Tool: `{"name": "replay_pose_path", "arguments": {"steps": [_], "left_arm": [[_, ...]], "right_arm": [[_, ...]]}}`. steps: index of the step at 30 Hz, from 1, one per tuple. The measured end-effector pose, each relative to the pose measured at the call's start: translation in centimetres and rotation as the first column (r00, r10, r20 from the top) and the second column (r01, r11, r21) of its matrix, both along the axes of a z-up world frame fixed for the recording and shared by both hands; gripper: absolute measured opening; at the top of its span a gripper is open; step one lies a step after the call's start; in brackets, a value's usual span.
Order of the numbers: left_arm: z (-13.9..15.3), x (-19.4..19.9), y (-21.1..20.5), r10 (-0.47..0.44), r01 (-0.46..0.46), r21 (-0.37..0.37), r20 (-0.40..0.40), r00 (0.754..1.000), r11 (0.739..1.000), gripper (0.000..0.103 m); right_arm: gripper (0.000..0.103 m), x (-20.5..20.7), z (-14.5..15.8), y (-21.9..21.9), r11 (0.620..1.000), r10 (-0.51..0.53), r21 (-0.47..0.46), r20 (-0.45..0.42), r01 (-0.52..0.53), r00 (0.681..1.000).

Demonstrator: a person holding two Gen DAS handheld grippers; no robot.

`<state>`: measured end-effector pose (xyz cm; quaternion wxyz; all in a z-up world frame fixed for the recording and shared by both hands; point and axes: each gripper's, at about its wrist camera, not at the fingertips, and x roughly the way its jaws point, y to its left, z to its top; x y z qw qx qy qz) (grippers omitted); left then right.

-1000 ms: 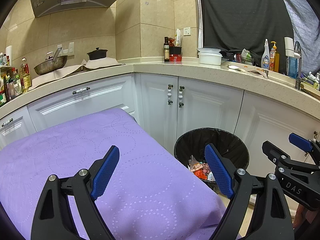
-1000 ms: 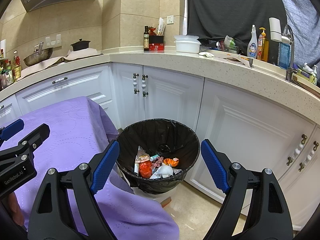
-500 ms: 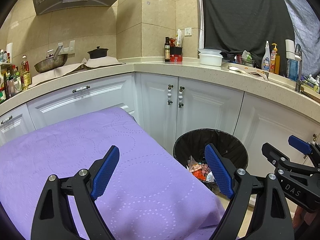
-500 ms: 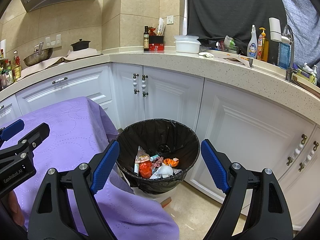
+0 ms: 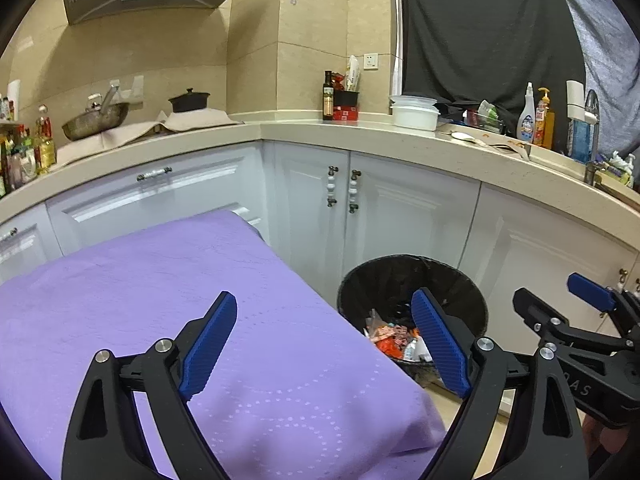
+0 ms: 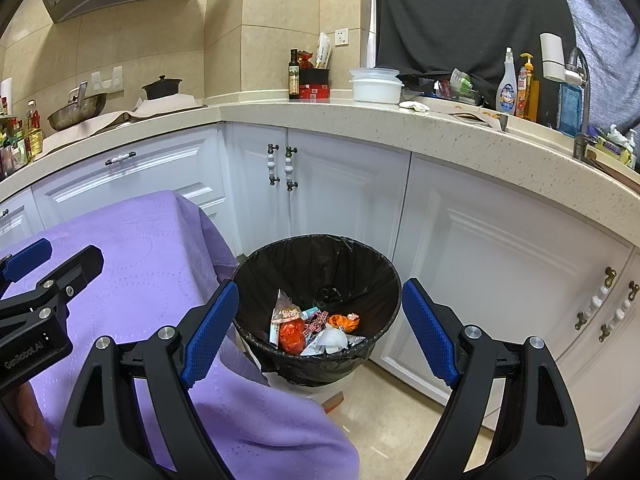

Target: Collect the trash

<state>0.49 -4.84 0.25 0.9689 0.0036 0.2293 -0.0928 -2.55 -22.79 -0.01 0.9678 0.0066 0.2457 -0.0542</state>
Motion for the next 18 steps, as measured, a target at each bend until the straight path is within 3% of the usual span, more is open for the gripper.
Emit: {"name": "replay_pose_path", "arguments": {"steps": [18], "left_arm": [[0.2,1.2,1.9,0.083,-0.082,0.026,-0.025,0.996,0.996,0.089]], "right_arm": [[0.083,0.5,-0.3,1.4,0.999,0.036,-0.005,-0.004,-0.036,0.999]]}}
